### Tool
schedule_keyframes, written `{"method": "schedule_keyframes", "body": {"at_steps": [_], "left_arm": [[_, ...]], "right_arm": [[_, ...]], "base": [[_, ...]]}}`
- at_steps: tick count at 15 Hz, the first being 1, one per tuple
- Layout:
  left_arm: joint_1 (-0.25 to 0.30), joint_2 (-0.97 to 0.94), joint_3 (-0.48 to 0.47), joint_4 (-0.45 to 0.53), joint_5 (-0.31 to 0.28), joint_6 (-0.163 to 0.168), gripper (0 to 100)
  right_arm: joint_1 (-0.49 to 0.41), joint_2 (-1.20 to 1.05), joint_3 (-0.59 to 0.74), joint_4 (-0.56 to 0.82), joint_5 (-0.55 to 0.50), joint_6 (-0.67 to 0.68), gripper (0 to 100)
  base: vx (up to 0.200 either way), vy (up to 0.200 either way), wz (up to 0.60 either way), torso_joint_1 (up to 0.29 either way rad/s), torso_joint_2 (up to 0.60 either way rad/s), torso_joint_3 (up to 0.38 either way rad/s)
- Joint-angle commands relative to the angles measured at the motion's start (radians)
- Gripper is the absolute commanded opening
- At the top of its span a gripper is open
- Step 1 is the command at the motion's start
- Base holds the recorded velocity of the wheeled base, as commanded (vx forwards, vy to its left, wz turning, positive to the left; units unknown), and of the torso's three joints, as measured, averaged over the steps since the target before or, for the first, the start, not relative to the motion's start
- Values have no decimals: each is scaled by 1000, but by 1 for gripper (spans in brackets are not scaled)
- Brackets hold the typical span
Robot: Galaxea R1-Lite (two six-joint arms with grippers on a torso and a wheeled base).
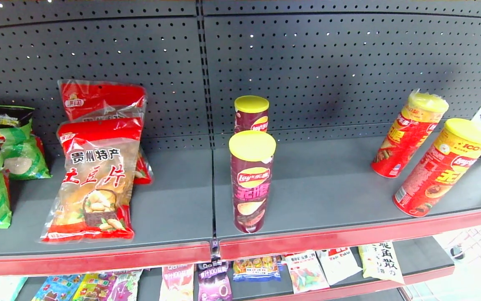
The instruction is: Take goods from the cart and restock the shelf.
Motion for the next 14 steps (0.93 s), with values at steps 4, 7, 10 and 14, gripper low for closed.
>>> {"method": "schedule_keyframes", "body": {"at_steps": [4, 7, 10, 14], "left_arm": [[43, -71, 115, -105, -8, 45, 100], [49, -99, 115, -107, -8, 48, 100], [49, -99, 115, -107, -7, 57, 100], [49, -99, 115, -107, -7, 60, 100]], "right_arm": [[-10, -34, 216, -442, 98, -6, 100], [-10, -34, 216, -396, 81, 34, 100], [-10, -34, 216, -394, 75, 48, 100], [-10, -34, 216, -394, 67, 59, 100]], "base": [[0, 0, 0, 0, 0, 0], [0, 0, 0, 0, 0, 0], [0, 0, 0, 0, 0, 0], [-150, 0, 0, 5, 5, 1]]}}
